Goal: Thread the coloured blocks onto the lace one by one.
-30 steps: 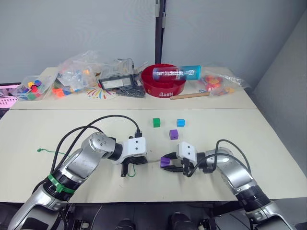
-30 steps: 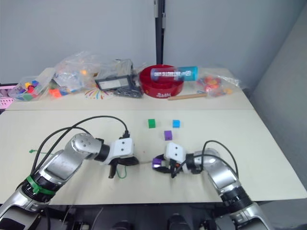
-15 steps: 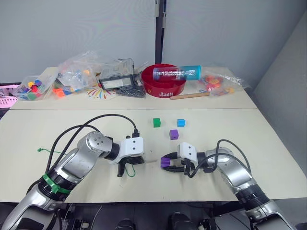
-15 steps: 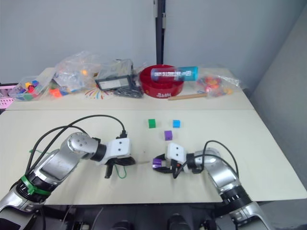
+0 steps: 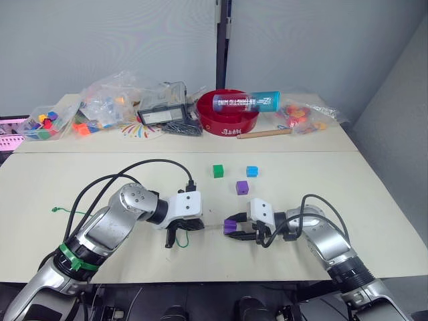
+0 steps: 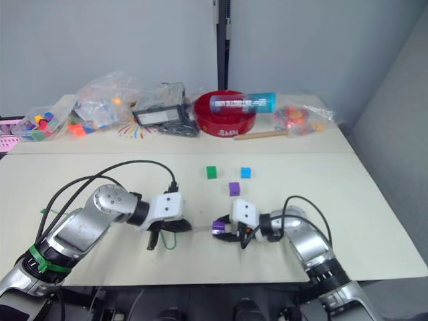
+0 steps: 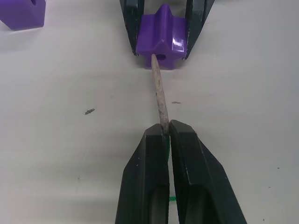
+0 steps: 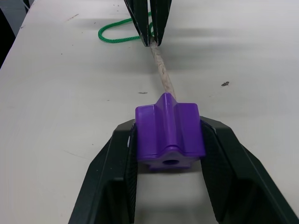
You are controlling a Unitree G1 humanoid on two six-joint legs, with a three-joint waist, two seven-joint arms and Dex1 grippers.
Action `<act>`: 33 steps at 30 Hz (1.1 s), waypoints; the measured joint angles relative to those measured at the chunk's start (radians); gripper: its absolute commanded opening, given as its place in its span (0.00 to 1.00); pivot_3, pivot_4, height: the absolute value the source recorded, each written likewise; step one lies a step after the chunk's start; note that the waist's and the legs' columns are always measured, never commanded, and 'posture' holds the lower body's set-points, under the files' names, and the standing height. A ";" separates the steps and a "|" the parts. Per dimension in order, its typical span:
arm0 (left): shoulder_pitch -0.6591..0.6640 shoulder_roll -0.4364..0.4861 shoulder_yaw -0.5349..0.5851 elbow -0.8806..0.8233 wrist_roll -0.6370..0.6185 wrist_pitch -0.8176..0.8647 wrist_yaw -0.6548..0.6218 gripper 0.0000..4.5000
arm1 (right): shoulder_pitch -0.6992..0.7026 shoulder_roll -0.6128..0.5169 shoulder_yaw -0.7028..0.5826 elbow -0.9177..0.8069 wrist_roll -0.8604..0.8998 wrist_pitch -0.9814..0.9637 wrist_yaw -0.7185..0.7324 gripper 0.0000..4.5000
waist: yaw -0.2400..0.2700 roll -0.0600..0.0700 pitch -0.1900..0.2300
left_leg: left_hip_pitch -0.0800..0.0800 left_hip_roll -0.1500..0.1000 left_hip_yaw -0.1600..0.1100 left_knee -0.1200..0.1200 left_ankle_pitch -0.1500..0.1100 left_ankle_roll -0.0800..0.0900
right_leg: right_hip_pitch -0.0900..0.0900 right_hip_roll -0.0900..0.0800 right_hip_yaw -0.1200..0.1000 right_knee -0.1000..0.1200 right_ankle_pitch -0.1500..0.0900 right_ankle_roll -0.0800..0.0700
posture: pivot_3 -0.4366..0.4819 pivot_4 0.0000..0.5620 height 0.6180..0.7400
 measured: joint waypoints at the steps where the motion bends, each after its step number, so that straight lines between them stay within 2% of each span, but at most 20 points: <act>1: 0.000 0.000 -0.001 0.001 0.000 0.000 -0.001 0.00 | -0.001 0.000 0.000 0.000 -0.001 -0.001 0.001 0.31 | 0.000 0.000 0.000 | 0.000 0.000 0.000 0.000 0.000 0.000 | 0.000 0.000 0.000 0.000 0.000 0.000 | 0.48 0.27 1.00; 33: 0.004 0.027 -0.021 0.016 0.008 -0.027 -0.016 0.00 | 0.006 0.009 -0.008 0.009 -0.003 -0.033 0.024 0.31 | 0.001 0.000 0.000 | 0.000 0.000 0.000 0.000 0.000 0.000 | 0.000 0.000 0.000 0.000 0.000 0.000 | 0.48 0.27 1.00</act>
